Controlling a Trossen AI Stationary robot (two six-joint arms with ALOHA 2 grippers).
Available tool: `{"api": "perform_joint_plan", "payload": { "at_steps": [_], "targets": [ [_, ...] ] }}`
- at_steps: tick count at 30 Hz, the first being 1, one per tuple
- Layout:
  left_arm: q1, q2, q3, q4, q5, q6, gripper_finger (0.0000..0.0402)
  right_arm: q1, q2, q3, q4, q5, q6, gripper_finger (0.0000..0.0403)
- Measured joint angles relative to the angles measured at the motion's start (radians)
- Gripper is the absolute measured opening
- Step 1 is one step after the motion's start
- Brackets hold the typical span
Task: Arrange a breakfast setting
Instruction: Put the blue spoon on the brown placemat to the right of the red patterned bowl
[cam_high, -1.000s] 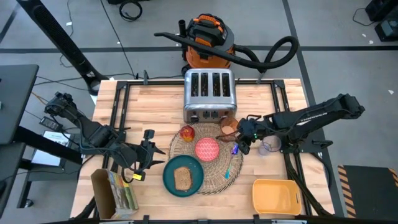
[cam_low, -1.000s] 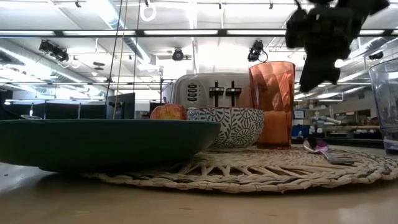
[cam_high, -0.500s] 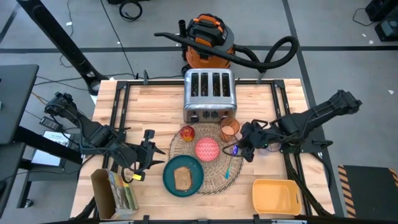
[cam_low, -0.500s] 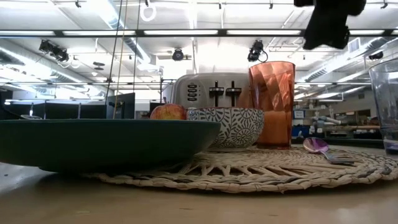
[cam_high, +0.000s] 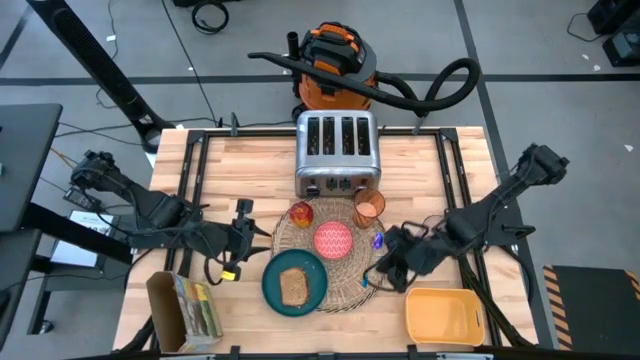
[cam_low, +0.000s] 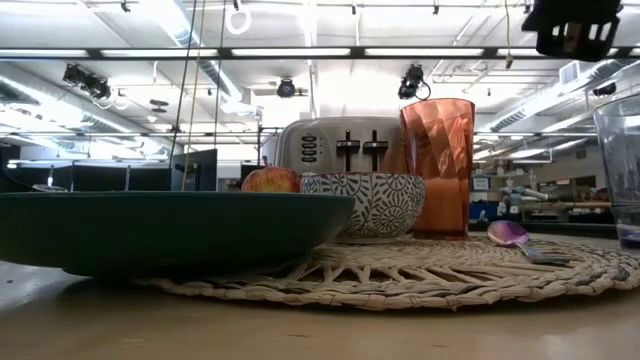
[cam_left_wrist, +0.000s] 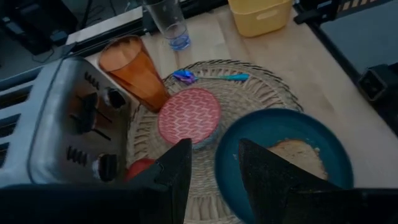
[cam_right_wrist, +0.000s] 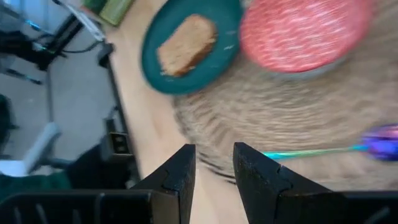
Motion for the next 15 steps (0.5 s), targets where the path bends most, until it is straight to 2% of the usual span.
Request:
{"api": "perform_joint_plan", "payload": {
  "at_steps": [3, 9, 12, 15],
  "targets": [
    [0.022, 0.0, 0.0, -0.003, 0.0, 0.007, 0.0139, 0.019, 0.081, 0.039, 0.041, -0.007, 0.037, 0.0116],
    [0.048, 0.0, 0.0, -0.073, 0.0, -0.018, 0.0139, 0.022, 0.271, 0.231, -0.096, -0.024, 0.126, 0.0116],
    [0.054, 0.0, 0.0, -0.093, 0.0, -0.028, 0.0139, 0.017, 0.363, 0.317, -0.21, 0.016, 0.264, 0.0116],
    [0.053, 0.0, 0.0, -0.113, 0.0, -0.033, 0.0139, 0.007, 0.442, 0.367, -0.339, 0.048, 0.503, 0.0116]
  ]
}}
